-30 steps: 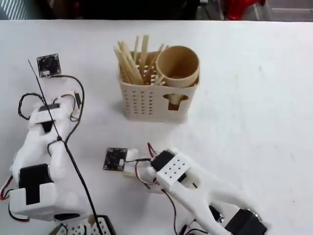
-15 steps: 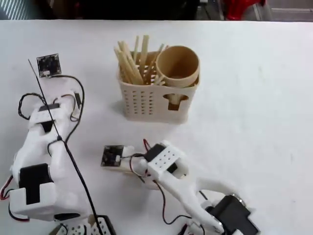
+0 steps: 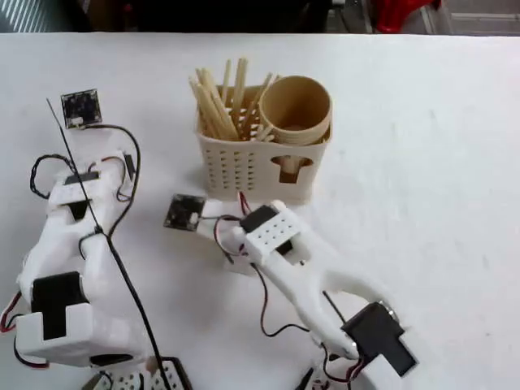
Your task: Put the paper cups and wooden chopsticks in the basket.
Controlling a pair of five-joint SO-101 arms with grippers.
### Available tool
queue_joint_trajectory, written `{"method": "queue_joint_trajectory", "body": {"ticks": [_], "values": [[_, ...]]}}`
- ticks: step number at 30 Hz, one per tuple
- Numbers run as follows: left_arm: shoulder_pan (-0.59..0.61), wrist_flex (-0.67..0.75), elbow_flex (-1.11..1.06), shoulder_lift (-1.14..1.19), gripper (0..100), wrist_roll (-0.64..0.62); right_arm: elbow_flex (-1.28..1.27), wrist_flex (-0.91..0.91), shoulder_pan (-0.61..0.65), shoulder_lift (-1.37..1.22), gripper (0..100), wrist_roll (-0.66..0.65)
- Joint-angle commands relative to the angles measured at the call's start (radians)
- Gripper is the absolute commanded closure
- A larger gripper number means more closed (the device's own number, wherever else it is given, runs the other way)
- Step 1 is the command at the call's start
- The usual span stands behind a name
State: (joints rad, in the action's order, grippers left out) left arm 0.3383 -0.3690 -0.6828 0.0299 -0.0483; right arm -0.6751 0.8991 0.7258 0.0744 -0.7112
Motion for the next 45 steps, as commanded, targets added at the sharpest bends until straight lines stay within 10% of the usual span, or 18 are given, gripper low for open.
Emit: {"method": "queue_joint_trajectory", "body": {"ticks": [1, 20, 30, 45], "values": [[0.005, -0.005, 0.049, -0.007, 89, 0.012, 0.072, -0.019, -0.025, 0.007, 97.6, -0.008], [0.002, 0.003, 0.049, -0.007, 89, 0.012, 0.118, 0.022, -0.039, 0.754, 98.3, 0.262], [0.002, 0.002, 0.049, -0.002, 89, 0.012, 0.640, -0.074, -0.061, 0.506, 98.3, 0.267], [-0.042, -0.005, 0.049, -0.007, 89, 0.012, 0.667, -0.461, -0.182, 0.292, 98.3, 0.387]]}}
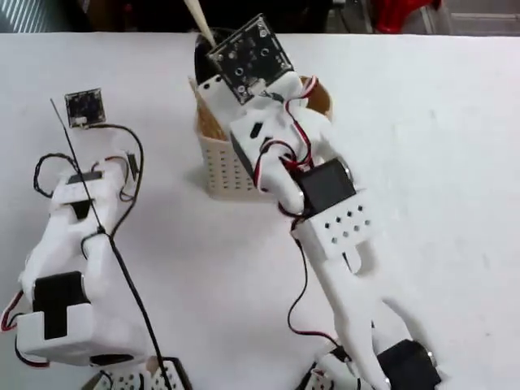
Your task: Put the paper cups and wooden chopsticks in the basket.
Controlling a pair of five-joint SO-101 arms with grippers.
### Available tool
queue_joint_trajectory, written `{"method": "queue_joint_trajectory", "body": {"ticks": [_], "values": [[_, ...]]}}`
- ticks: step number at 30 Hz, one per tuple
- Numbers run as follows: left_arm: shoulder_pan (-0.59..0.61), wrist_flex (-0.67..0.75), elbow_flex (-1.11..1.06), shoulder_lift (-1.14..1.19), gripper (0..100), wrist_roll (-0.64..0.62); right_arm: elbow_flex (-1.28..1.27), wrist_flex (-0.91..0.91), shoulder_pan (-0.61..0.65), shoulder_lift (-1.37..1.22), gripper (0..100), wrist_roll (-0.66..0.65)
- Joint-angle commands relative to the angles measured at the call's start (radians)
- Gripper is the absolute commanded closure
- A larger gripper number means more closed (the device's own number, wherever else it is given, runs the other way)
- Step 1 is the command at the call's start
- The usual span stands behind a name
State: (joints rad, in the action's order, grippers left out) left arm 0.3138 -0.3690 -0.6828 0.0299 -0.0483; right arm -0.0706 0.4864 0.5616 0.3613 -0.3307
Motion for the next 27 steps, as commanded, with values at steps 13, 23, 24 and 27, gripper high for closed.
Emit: {"method": "queue_joint_trajectory", "body": {"ticks": [13, 23, 24, 27], "values": [[-0.010, -0.005, 0.043, -0.007, 89, 0.014, 0.167, 0.016, -0.025, -0.062, 98.3, 0.103], [-0.010, -0.005, 0.041, -0.007, 89, 0.014, -0.029, -0.061, -0.087, -0.128, 98.2, 0.296], [-0.010, -0.005, 0.041, -0.007, 89, 0.014, -0.055, -0.079, -0.087, -0.128, 98.2, 0.296], [-0.008, -0.005, 0.041, -0.007, 89, 0.014, -0.124, -0.105, -0.085, -0.119, 98.0, 0.296]]}}
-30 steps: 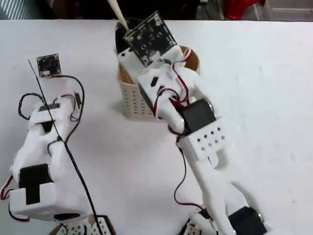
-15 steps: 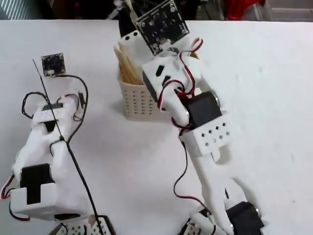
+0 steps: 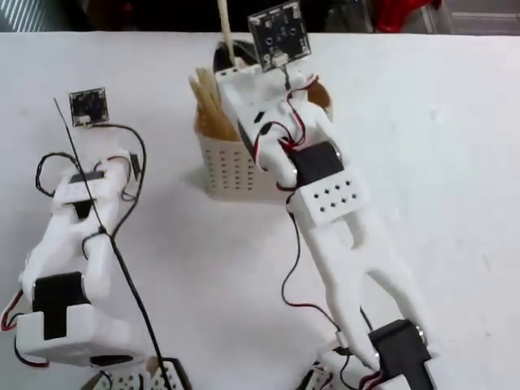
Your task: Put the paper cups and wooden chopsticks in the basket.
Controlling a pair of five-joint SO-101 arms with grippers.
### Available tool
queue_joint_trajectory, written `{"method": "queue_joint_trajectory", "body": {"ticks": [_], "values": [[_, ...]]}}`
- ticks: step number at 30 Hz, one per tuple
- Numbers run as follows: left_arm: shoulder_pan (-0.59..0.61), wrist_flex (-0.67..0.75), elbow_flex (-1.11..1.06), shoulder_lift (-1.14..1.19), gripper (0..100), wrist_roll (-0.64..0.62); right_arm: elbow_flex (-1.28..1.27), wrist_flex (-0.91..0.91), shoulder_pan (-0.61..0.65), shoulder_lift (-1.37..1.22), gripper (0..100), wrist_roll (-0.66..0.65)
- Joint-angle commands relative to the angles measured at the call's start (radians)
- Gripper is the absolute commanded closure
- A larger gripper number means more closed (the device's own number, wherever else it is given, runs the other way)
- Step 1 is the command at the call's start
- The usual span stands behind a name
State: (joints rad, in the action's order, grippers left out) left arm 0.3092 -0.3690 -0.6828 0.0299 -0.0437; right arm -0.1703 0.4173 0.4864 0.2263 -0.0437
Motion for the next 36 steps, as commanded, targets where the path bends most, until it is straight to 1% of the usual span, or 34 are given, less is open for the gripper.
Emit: {"method": "queue_joint_trajectory", "body": {"ticks": [1, 3, 7, 8, 12, 15, 19, 22, 25, 29, 31, 33, 34, 36], "values": [[-0.004, -0.005, 0.041, -0.007, 89, 0.009, -0.035, -0.033, -0.010, 0.019, 97.9, 0.009], [-0.004, -0.005, 0.041, -0.007, 89, 0.009, -0.044, -0.021, -0.012, 0.025, 94.0, 0.011], [-0.004, -0.005, 0.041, -0.007, 89, 0.009, -0.043, 0.022, -0.012, 0.061, 77.6, 0.009], [-0.004, -0.005, 0.041, -0.007, 89, 0.009, -0.044, 0.025, -0.012, 0.074, 76.8, 0.009], [-0.004, -0.005, 0.041, -0.005, 89, 0.009, -0.044, 0.050, -0.010, 0.151, 82.7, 0.009], [-0.004, -0.005, 0.041, -0.005, 89, 0.009, -0.043, 0.116, -0.010, 0.255, 86.2, 0.009], [-0.004, -0.005, 0.043, -0.004, 89, 0.009, -0.043, 0.274, -0.012, 0.430, 91.3, 0.008], [-0.004, -0.005, 0.043, -0.002, 89, 0.009, -0.044, 0.421, -0.018, 0.549, 98.1, 0.005], [-0.004, -0.006, 0.041, -0.007, 89, 0.006, -0.060, 0.587, -0.018, 0.642, 97.6, -0.107], [-0.007, -0.063, 0.069, -0.010, 89, 0.003, -0.187, 0.694, -0.018, 0.757, 98.2, -0.313], [-0.012, -0.135, 0.107, -0.012, 89, 0.002, -0.288, 0.730, -0.018, 0.826, 98.2, -0.404], [-0.012, -0.230, 0.163, -0.024, 89, 0.002, -0.410, 0.759, -0.018, 0.908, 98.2, -0.463], [-0.012, -0.282, 0.187, -0.039, 89, -0.002, -0.474, 0.765, -0.018, 0.954, 98.2, -0.473], [-0.012, -0.399, 0.227, -0.084, 89, -0.048, -0.612, 0.766, -0.018, 1.044, 98.2, -0.476]]}}
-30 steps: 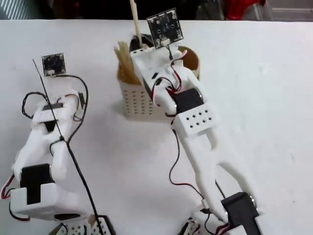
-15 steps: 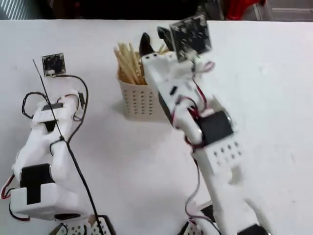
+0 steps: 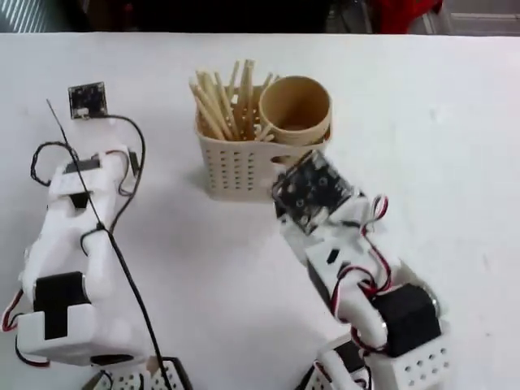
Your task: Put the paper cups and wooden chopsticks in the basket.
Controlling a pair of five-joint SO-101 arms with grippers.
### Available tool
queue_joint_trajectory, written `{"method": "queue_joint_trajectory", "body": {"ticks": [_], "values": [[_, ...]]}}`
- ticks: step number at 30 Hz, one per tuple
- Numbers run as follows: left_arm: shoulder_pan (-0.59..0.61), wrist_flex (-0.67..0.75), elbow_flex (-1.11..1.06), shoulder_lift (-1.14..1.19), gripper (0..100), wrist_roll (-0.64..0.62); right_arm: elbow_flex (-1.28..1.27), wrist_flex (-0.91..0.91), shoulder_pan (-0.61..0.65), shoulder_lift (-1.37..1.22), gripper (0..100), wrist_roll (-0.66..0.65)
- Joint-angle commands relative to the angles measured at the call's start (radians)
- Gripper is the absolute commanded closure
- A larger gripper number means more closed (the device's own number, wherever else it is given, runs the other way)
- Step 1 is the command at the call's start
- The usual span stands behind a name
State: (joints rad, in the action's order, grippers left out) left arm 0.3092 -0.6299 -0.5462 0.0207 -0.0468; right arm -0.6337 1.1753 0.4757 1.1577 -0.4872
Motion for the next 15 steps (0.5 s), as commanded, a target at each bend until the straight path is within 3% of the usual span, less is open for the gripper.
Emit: {"method": "queue_joint_trajectory", "body": {"ticks": [1, 6, 11, 15], "values": [[-0.012, -0.183, 0.100, -0.102, 89, -0.075, -0.215, 0.012, -0.007, 0.159, 98.2, -0.035], [-0.013, -0.262, 0.100, -0.236, 89, -0.158, -0.466, 0.074, -0.013, 0.403, 98.2, -0.037], [-0.007, -0.255, -0.012, -0.387, 93, -0.052, -0.526, 0.082, -0.186, 0.634, 98.1, -0.037], [-0.012, -0.253, -0.137, -0.559, 97, 0.034, -0.657, 0.077, -0.298, 0.631, 98.1, -0.037]]}}
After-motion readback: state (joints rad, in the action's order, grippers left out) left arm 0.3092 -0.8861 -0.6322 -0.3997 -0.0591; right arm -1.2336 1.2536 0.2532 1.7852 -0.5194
